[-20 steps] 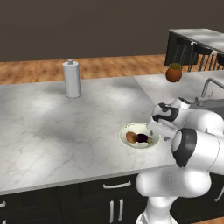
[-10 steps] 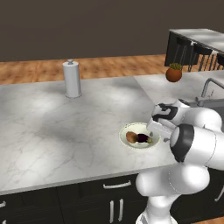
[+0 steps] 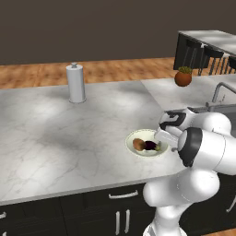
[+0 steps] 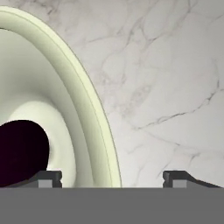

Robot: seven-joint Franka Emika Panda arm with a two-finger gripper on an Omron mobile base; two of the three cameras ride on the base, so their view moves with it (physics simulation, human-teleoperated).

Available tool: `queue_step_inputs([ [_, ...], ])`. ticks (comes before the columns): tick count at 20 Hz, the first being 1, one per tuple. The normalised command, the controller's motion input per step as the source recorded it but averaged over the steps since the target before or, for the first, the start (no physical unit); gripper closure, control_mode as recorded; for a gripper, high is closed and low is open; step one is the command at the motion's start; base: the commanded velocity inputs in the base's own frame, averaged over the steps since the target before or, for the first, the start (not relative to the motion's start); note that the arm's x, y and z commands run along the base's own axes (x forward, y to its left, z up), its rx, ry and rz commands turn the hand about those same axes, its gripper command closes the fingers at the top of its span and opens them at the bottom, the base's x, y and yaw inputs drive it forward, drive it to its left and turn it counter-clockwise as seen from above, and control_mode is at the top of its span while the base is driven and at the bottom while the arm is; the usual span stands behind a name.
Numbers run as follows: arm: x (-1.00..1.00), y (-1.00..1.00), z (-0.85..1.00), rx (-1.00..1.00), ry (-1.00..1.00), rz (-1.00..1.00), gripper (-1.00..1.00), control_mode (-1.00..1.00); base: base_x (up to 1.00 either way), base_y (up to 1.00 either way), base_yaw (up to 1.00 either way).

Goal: Dump the eggplant and potato from the bowl so the bowl can be washed. Place the bowl in the sink after clearing the leftovers.

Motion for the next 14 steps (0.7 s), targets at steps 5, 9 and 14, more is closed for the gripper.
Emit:
queue_step_inputs([
  [5, 0.0, 0.0, 0.0, 0.0, 0.0, 0.0, 1.0, -1.0, 0.0, 0.0, 0.0],
  [9, -0.01, 0.0, 0.0, 0.0, 0.0, 0.0, 1.0, -1.0, 0.0, 0.0, 0.0],
  [14, -0.14, 0.0, 0.03, 0.0, -0.09, 0.0, 1.0, -1.0, 0.0, 0.0, 0.0],
])
